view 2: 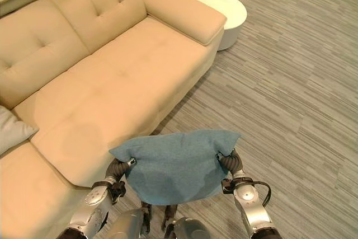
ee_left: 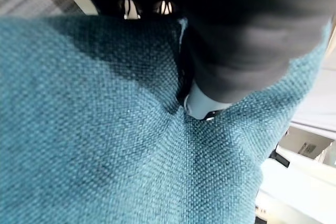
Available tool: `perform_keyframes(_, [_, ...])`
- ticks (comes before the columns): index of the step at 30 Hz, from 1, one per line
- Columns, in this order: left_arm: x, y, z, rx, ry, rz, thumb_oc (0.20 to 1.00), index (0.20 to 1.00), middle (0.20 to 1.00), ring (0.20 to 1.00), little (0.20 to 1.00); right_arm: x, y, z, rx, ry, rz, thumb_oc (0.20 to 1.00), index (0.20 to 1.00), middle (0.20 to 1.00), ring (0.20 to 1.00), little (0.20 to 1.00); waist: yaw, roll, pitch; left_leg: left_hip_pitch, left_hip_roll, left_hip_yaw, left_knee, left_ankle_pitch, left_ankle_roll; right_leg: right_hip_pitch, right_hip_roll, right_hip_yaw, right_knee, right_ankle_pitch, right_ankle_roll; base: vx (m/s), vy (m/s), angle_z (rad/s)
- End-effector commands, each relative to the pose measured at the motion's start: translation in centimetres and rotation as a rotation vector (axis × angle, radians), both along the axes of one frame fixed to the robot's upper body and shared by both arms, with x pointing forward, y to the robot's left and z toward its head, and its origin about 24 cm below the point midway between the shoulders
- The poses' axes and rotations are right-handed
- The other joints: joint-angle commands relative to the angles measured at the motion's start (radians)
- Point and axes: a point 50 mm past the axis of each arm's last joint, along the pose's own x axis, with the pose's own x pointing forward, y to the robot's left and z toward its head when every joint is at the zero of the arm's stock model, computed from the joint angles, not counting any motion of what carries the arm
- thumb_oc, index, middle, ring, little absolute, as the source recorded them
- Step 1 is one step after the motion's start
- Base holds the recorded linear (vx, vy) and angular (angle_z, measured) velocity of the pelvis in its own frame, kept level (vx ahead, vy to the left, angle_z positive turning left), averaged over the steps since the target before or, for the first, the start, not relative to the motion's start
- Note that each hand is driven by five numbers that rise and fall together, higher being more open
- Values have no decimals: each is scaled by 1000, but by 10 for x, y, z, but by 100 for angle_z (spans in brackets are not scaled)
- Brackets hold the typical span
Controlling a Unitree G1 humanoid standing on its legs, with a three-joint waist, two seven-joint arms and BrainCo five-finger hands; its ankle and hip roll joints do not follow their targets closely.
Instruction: Pick up all the scattered cushions and arrange them neatly on the sofa.
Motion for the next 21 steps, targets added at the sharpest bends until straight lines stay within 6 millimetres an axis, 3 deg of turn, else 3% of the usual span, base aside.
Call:
perform_keyframes(1, [21, 2, 42, 6, -231, -36, 200, 200, 200, 200, 200, 17, 10, 30, 32, -182, 46, 200, 200, 200, 200, 200, 6, -14, -58, 55, -53, 40, 69, -204, 20, -78, -131, 34, 339, -56, 129, 201, 139, -43])
perform_keyframes(2, [21, 2, 42, 6, -231, -36, 200, 200, 200, 200, 200, 17, 10, 30, 32, -182, 46, 200, 200, 200, 200, 200, 7, -14, -58, 55, -54, 41, 69, -204, 21, -79, -131, 35, 340, -56, 129, 345, 237, -34])
perform_keyframes(3, [22, 3, 42, 8, -231, -31, 200, 200, 200, 200, 200, 18, 13, 30, 36, -179, 55, 200, 200, 200, 200, 200, 6, -8, -47, 88, -55, 52, 59, -210, 36, -132, -153, 39, 430, -15, 139, 240, 147, -17])
perform_keyframes(6, [21, 5, 42, 11, -232, -25, 200, 200, 200, 200, 200, 19, 13, 30, 45, -181, 52, 200, 200, 200, 200, 200, 11, 6, -46, 119, -49, 66, 35, -209, 37, -157, -154, 28, 404, -28, 127, 227, 99, 1])
perform_keyframes(7, [21, 7, 44, 16, -237, -26, 200, 200, 200, 200, 200, 20, 11, 32, 48, -186, 46, 200, 200, 200, 200, 200, 19, 23, -45, 137, -34, 81, 21, -215, 34, -161, -151, 2, 295, -48, 119, 199, 27, 10])
perform_keyframes(9, [22, 7, 45, 19, -240, -25, 200, 200, 200, 200, 200, 21, 11, 32, 47, -185, 44, 200, 200, 200, 200, 200, 29, 26, -42, 136, -27, 89, 41, -228, 32, -155, -136, 9, 154, -31, 124, 216, -16, -11])
perform_keyframes(11, [24, 8, 46, 23, -248, -17, 200, 200, 200, 200, 200, 22, 11, 33, 50, -186, 40, 200, 200, 200, 200, 200, 39, 23, -37, 140, -28, 96, 56, -240, 28, -157, -124, 34, 17, 1, 142, 217, -70, -14])
perform_keyframes(14, [24, 10, 46, 22, -256, -6, 200, 200, 200, 200, 200, 22, 12, 31, 45, -178, 45, 200, 200, 200, 200, 200, 45, 19, -32, 158, -29, 92, 69, -257, 24, -165, -110, 96, -82, 45, 163, 246, -93, -1])
perform_keyframes(17, [25, 7, 44, 19, -252, -17, 200, 200, 200, 200, 200, 22, 12, 29, 37, -164, 61, 200, 200, 200, 200, 200, 41, 16, -39, 209, -31, 76, 65, -292, 14, -153, -104, 128, -76, 52, 166, 407, -174, 3])
perform_keyframes(19, [22, 3, 40, 11, -238, -25, 200, 200, 200, 200, 200, 17, 11, 23, 36, -137, 58, 200, 200, 200, 200, 200, 35, 16, -59, 255, -17, 57, 67, -305, 0, -121, -95, 137, -57, 57, 150, 617, -292, 19])
perform_keyframes(21, [21, -1, 37, -16, -220, -18, 200, 200, 200, 200, 200, 14, 10, 19, 34, -119, 60, 200, 200, 200, 200, 200, 25, 17, -72, 240, 17, 49, 145, -239, -36, -100, -74, 149, -25, 51, 126, 510, -359, 31])
